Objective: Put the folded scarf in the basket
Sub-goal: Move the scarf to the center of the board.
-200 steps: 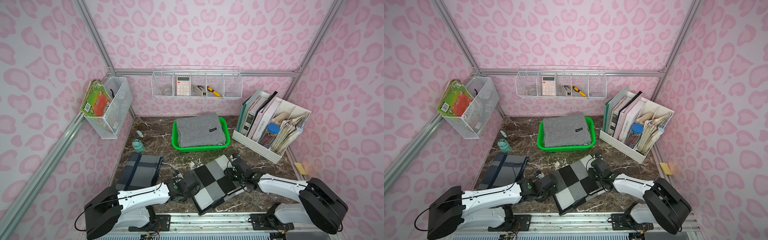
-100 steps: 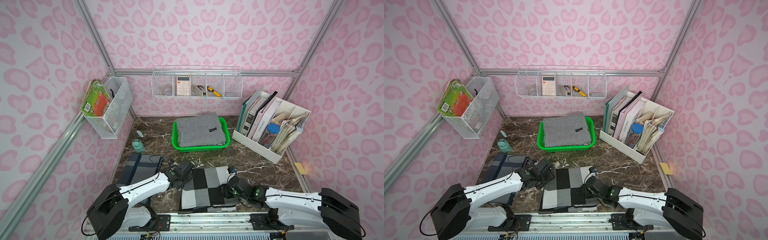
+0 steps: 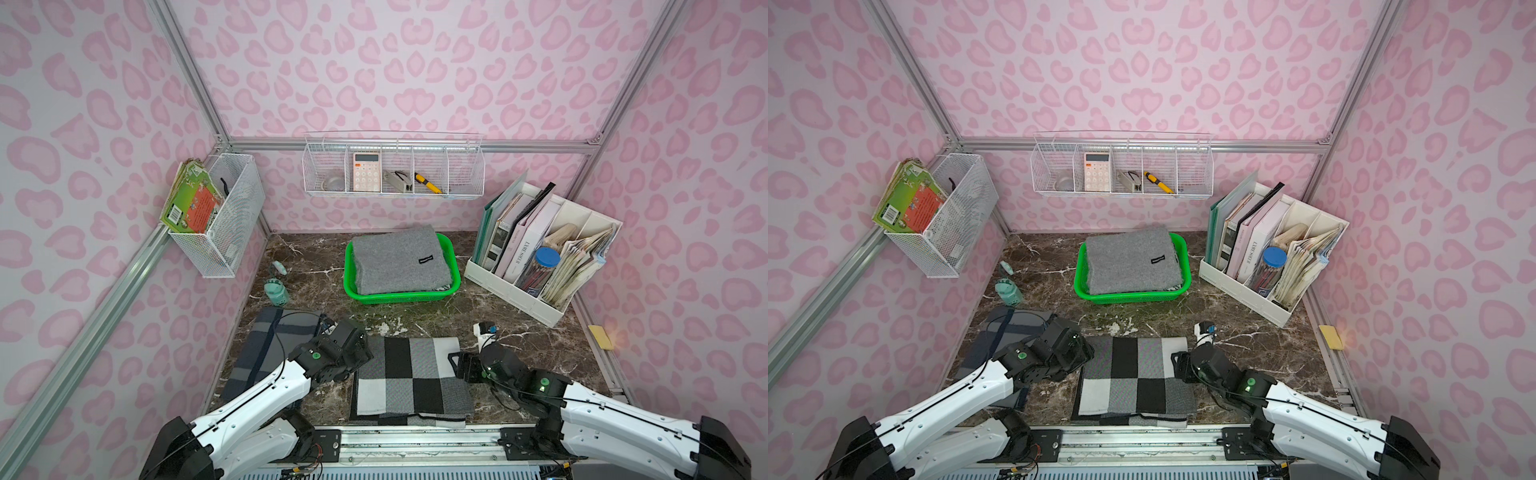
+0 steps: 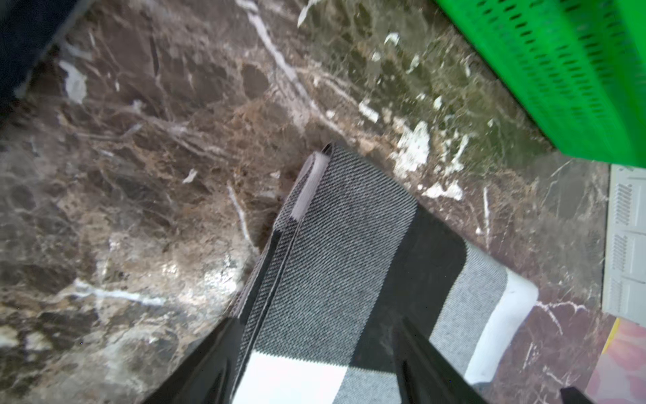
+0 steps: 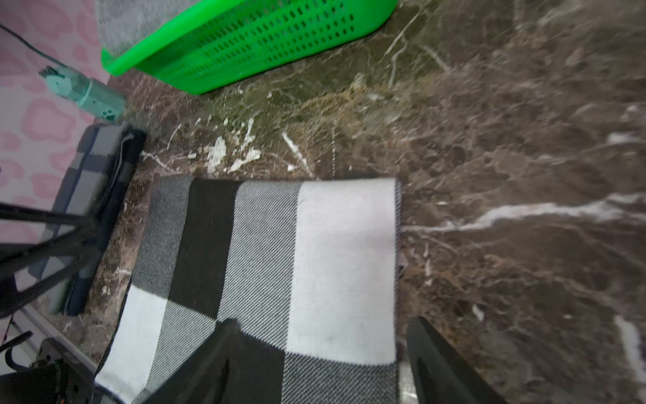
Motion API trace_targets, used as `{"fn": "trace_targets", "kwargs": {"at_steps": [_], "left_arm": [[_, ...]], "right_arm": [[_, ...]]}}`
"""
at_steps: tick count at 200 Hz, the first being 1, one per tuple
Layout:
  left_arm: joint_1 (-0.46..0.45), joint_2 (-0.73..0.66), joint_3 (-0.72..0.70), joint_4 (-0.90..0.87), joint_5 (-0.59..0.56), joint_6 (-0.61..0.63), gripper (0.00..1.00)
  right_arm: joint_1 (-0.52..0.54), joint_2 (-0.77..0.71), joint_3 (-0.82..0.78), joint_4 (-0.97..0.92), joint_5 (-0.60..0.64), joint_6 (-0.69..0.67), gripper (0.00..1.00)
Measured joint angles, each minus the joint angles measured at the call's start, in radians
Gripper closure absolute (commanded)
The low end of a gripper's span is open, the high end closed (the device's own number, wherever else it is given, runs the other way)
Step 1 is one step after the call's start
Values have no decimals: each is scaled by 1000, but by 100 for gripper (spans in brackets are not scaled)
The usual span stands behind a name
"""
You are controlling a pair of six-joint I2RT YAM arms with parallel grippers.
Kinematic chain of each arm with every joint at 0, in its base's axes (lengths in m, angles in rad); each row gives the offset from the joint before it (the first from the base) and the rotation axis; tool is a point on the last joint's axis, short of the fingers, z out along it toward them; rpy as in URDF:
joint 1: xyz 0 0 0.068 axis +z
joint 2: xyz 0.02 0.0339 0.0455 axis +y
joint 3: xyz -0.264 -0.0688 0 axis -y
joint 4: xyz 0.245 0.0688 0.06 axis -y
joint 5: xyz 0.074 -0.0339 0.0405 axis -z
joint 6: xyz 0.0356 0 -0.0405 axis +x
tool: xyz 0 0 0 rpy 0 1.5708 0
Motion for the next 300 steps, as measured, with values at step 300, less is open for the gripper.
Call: {"fn": "trace_targets", "kwargs": {"at_steps": [300], "left_arm": [[-130,-1,-103,-35,58,-78,61]], "right_arm": [[-37,3,-208,138,-234,54,50]]}}
